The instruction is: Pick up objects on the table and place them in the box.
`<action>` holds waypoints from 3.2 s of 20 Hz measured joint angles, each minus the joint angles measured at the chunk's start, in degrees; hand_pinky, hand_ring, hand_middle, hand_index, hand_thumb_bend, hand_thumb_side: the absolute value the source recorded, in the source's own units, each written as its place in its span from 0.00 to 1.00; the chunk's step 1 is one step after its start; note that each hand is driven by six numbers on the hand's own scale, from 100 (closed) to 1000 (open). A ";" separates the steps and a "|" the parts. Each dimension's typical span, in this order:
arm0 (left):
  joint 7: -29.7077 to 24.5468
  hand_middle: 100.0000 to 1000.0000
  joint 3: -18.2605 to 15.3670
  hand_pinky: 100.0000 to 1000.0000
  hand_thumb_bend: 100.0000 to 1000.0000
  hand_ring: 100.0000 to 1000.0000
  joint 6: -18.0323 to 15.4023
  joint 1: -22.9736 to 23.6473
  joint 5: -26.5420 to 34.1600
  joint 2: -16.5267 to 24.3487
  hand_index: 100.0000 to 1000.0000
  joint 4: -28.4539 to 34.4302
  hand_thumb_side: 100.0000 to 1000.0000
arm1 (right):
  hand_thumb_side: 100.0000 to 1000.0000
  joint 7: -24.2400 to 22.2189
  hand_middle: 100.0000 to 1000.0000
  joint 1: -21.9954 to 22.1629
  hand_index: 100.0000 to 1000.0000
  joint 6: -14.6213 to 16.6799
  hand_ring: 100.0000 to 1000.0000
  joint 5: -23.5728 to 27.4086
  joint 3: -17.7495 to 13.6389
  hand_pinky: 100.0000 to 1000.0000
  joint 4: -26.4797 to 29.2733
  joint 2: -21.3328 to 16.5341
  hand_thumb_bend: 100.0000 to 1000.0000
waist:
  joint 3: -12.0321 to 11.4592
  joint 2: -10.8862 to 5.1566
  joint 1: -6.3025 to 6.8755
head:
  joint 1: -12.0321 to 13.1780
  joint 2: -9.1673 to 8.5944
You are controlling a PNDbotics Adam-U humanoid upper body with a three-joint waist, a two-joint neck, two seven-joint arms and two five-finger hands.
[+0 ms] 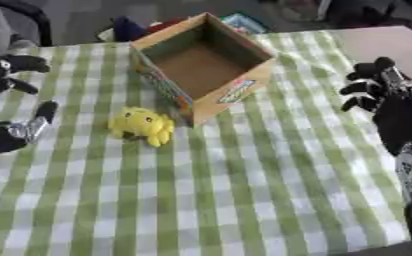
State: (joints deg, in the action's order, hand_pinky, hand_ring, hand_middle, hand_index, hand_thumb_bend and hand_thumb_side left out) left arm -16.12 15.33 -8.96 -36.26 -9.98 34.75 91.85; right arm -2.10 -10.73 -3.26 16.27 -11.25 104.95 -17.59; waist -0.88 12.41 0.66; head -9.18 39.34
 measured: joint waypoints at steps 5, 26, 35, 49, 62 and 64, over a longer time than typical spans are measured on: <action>-5.96 0.71 4.97 0.67 0.38 0.86 -3.22 -7.24 -4.75 -0.70 0.85 -6.32 0.07 | 0.62 -0.33 0.55 0.14 0.65 -0.01 0.51 0.00 0.36 0.34 0.00 -0.03 0.00 | 1.15 -0.12 0.44 | 0.56 0.40; -7.95 0.68 5.83 0.65 0.49 0.83 -12.99 -14.48 -27.97 -10.65 0.85 -29.79 0.17 | 0.63 -1.35 0.54 0.08 0.65 -0.16 0.51 -0.02 1.24 0.34 -0.01 -0.37 0.00 | 4.51 -0.38 0.93 | 1.83 0.43; -1.74 0.61 4.14 0.63 0.44 0.80 -13.18 -14.68 -34.88 -12.83 0.82 -33.13 0.18 | 0.64 -1.64 0.54 -0.12 0.65 -0.14 0.51 -0.04 1.39 0.34 -0.01 -0.37 0.00 | 5.14 -0.04 0.91 | 2.00 0.43; 1.88 0.21 3.21 0.46 0.09 0.54 -13.85 -14.69 -39.13 -14.11 0.41 -35.73 0.13 | 0.64 -1.78 0.54 -0.15 0.65 -0.22 0.51 -0.06 1.40 0.34 -0.01 -0.37 0.00 | 5.22 -0.01 0.96 | 1.99 0.45; 4.06 0.15 2.03 0.41 0.17 0.49 -12.63 -16.78 -34.12 -9.69 0.34 -27.76 0.09 | 0.63 -1.79 0.54 0.00 0.65 -0.22 0.51 -0.08 1.39 0.34 -0.02 -0.37 0.00 | 4.85 -0.11 1.17 | 1.91 0.89; 4.78 0.15 1.21 0.42 0.16 0.49 -11.71 -17.81 -33.42 -9.12 0.33 -26.59 0.07 | 0.62 -1.83 0.54 0.00 0.65 -0.20 0.51 -0.08 1.42 0.34 -0.02 -0.37 0.00 | 5.27 -0.26 1.28 | 1.95 0.90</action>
State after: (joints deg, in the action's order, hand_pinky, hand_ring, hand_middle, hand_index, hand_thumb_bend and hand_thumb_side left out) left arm -11.33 16.54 -20.67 -54.07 -43.40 25.63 65.26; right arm -3.94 -10.72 -3.46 16.19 -9.83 104.92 -17.96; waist 4.39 12.15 1.94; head -7.23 40.24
